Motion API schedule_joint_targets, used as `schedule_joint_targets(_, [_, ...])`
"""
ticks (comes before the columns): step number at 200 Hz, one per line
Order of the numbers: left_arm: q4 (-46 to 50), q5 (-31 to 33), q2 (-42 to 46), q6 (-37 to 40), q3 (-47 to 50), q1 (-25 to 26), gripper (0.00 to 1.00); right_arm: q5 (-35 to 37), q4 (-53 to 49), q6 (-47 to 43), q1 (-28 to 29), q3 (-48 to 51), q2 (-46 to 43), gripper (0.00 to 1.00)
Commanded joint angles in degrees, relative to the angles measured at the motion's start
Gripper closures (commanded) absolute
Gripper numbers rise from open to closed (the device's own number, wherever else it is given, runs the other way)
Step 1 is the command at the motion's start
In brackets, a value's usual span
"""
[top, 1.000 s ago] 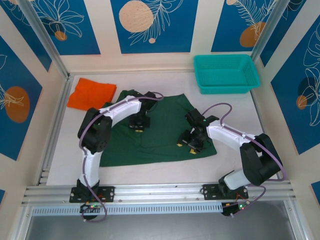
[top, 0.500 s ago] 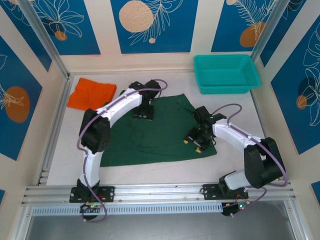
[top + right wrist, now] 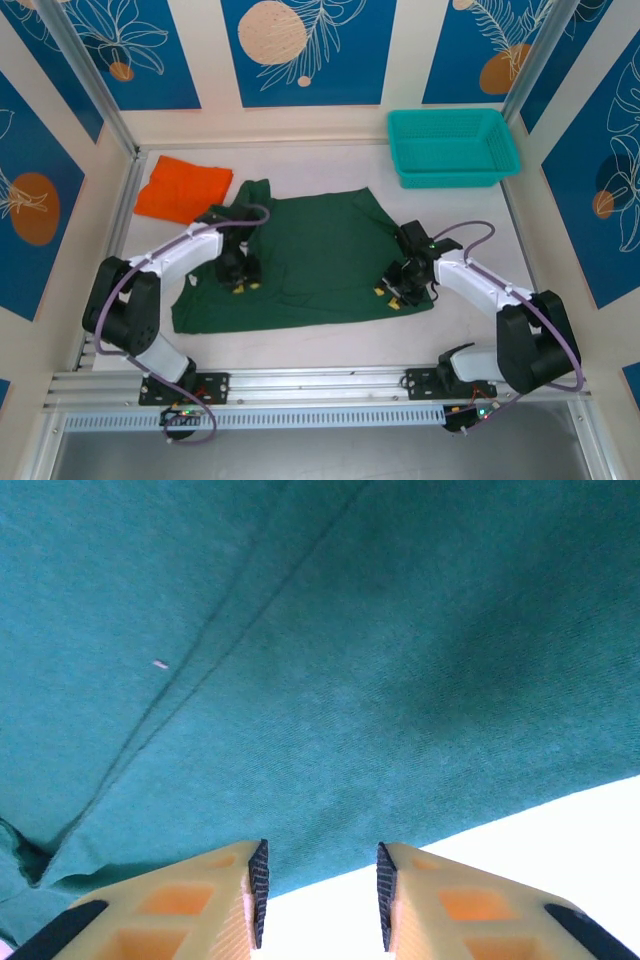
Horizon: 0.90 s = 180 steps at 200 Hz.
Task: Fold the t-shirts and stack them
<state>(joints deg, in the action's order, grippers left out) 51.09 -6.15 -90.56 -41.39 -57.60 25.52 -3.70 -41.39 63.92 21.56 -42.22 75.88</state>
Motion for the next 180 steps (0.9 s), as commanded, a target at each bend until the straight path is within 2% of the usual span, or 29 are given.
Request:
schedule_joint_targets(1, [-6.7, -2.9, 3.3, -4.9, 5.9, 0.2, 0.71, -1.7, 0.6, 3.8, 0.7, 2.0, 1.2, 0.63])
schedule_joint_targets(44, [-9.7, 1.7, 3.1, -6.8, 14.1, 0.2, 0.69, 1.1, 4.1, 10.0, 1.0, 7.0, 3.7, 0.62])
schedule_joint_targets(71, [-10.1, 1.7, 2.3, -7.6, 17.3, 0.2, 0.69, 3.8, 0.7, 12.9, 2.3, 7.4, 6.9, 0.63])
schedule_joint_targets(118, [-9.5, 0.1, 5.2, -8.2, 20.9, 2.3, 0.68, 2.1, 0.9, 23.1, 6.2, 14.1, 6.0, 0.67])
schedule_joint_targets(148, [-7.5, -0.5, 5.9, -8.1, 20.7, 5.1, 0.67, 3.3, -3.9, 31.7, 10.2, 18.8, -2.4, 0.67])
schedule_joint_targets(180, [-5.9, 0.8, 6.2, -7.8, 20.6, 7.7, 0.65, 4.7, -7.3, 39.7, 10.8, 24.8, -16.6, 0.67])
